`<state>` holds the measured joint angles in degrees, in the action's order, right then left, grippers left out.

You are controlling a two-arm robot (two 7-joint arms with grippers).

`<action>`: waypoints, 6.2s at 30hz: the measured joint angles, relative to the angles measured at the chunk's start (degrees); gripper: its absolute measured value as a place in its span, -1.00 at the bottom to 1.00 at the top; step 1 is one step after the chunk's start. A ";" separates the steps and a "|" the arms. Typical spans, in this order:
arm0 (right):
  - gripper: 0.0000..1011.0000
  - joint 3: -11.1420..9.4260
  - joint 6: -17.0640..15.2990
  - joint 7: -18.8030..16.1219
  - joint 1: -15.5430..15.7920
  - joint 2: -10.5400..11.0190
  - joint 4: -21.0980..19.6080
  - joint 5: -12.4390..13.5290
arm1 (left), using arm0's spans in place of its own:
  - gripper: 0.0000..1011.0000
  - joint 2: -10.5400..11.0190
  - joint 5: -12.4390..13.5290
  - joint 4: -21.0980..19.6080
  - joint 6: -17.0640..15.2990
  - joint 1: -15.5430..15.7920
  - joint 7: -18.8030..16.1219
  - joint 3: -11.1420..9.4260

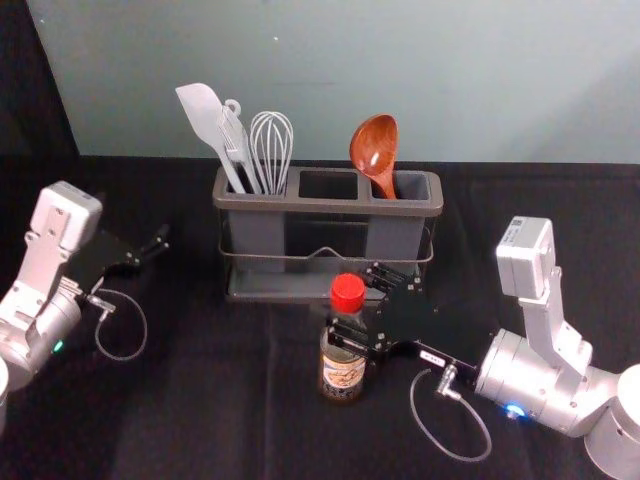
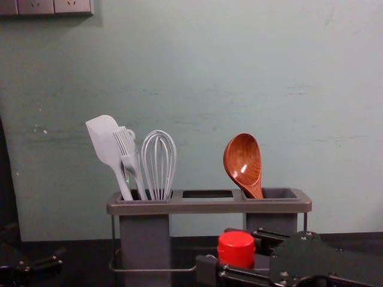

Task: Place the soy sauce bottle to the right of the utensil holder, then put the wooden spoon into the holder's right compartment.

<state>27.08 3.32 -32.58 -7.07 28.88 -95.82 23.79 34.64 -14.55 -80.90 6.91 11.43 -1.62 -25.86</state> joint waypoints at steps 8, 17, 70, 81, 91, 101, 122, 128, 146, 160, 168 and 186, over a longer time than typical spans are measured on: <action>-0.16 -0.05 0.03 0.00 0.04 0.03 -0.05 0.00 | 0.99 0.00 0.00 0.00 0.00 0.00 0.00 0.00; -0.25 -0.07 0.07 -0.02 0.05 0.04 -0.05 0.00 | 0.99 0.00 0.00 0.00 0.00 0.00 0.00 0.00; -0.25 -0.50 0.38 -1.18 0.52 1.46 -1.57 1.76 | 0.99 0.00 0.00 0.00 0.00 0.00 0.00 0.00; -0.24 -4.39 1.27 -0.71 4.29 5.33 -6.66 5.99 | 0.99 0.00 0.00 0.00 0.00 0.00 0.00 0.00; -0.25 -11.27 3.82 -0.41 10.98 10.76 -10.08 10.21 | 0.99 0.00 0.00 0.00 0.00 0.00 0.00 0.00; -0.25 -17.86 6.21 0.50 15.94 13.12 -9.49 11.55 | 0.99 0.00 0.00 0.00 0.00 0.00 0.00 0.00; -0.25 -18.32 4.34 2.75 8.43 8.39 -1.03 6.76 | 0.99 0.00 0.00 0.00 0.00 0.00 0.00 0.00; -0.25 -16.98 2.39 3.19 4.98 5.89 1.69 7.41 | 0.99 0.00 0.00 0.00 0.00 0.00 0.00 0.00; -0.24 -13.24 -0.13 4.95 -3.31 1.86 8.72 4.61 | 0.99 0.00 0.00 0.00 0.00 0.00 0.00 0.00; -0.24 -12.01 1.03 5.32 -5.97 -0.73 12.57 2.92 | 0.99 0.00 0.00 0.00 0.00 0.00 0.00 0.00; -0.24 -11.75 2.03 5.09 -7.23 -1.69 14.99 2.05 | 0.99 0.00 0.00 0.00 0.00 0.00 0.00 0.00; -0.24 -11.76 2.85 5.17 -8.97 -3.33 17.53 0.58 | 0.99 0.00 0.00 0.00 0.00 0.00 0.00 0.00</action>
<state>15.32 6.16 -27.41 -16.03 25.55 -78.29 24.37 34.65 -14.55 -80.90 6.91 11.43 -1.62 -25.86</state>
